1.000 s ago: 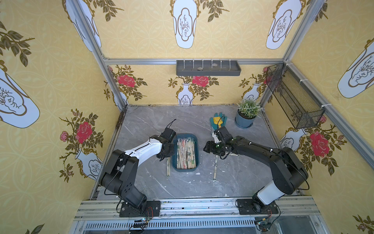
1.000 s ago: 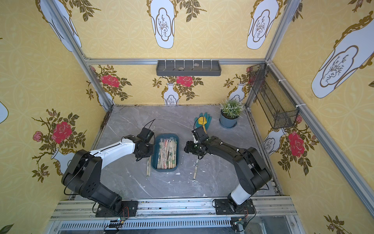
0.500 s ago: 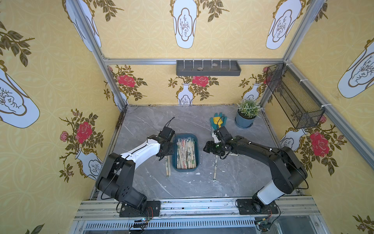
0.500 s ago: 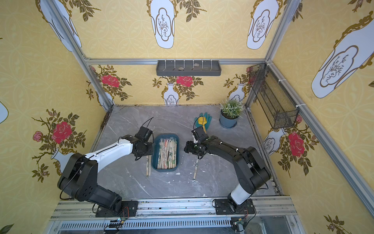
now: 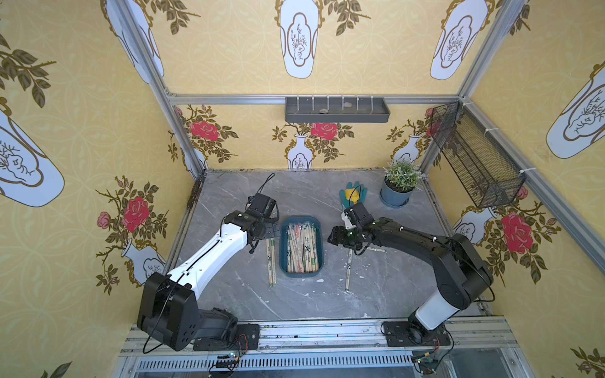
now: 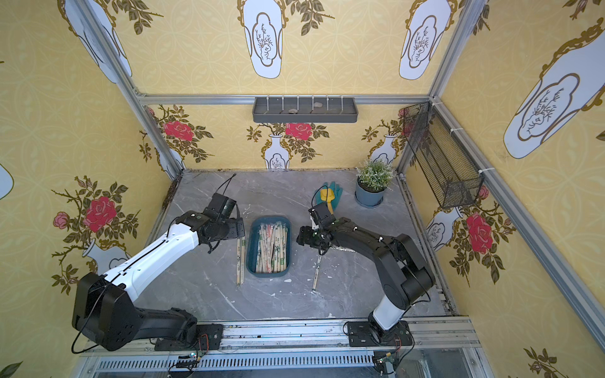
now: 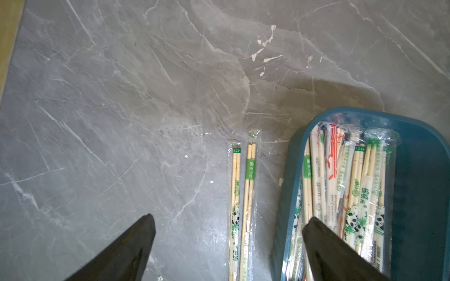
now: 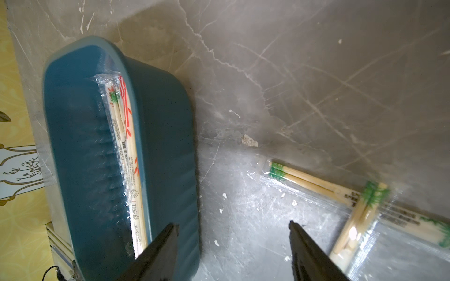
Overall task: Take the paired disposable chopsticks out of the storage box
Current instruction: Adjust the storage box at the center of the board.
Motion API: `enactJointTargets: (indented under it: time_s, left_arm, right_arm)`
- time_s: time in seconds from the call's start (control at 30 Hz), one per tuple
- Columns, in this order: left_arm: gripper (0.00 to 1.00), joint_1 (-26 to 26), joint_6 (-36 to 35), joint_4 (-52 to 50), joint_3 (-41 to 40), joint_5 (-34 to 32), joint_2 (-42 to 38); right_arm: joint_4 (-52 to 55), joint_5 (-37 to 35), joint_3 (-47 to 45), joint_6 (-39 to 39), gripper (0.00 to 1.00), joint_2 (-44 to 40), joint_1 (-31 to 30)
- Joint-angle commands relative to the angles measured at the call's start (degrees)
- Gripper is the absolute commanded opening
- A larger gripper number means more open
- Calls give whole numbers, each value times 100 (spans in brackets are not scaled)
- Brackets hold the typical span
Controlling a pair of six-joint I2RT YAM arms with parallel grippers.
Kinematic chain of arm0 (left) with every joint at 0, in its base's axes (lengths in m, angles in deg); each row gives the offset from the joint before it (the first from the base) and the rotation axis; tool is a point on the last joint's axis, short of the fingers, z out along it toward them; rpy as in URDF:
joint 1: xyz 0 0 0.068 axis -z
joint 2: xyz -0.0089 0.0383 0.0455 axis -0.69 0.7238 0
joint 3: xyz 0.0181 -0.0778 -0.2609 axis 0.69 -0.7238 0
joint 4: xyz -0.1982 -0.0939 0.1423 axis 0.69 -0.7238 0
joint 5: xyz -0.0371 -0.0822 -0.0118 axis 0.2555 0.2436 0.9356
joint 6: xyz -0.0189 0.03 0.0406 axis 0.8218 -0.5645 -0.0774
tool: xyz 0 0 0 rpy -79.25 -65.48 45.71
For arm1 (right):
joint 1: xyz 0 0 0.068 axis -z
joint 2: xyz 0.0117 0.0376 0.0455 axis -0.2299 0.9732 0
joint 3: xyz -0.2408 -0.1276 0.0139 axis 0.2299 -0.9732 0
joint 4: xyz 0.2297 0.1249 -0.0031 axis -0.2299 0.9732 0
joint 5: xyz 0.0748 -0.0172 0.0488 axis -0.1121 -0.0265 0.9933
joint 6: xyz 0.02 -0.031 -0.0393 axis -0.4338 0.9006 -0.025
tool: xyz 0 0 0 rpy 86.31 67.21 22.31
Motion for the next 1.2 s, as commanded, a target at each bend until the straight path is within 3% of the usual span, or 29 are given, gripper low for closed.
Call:
enactJointTargets:
  time_s: [0.0, 0.27, 0.6, 0.93, 1.03, 1.17]
  left_arm:
    - [99, -1, 84, -86, 12, 290, -83]
    - [100, 114, 195, 398, 29, 1330, -253]
    - [100, 785, 600, 680, 417, 1517, 619]
    - [100, 1017, 682, 620, 1118, 1633, 1809]
    - [91, 1055, 673, 504, 1317, 1570, 2078]
    - [67, 1074, 697, 406, 1444, 1498, 2327]
  right_arm:
    - [7, -6, 47, 60, 73, 60, -9]
    - [115, -264, 104, 30, 74, 121, -171]
    - [50, -327, 191, -120, 75, 274, -606]
    - [122, -415, -169, -200, 76, -241, -513]
    - [157, -424, -239, -201, 76, -389, -444]
    - [189, -413, -281, -188, 77, -483, -396]
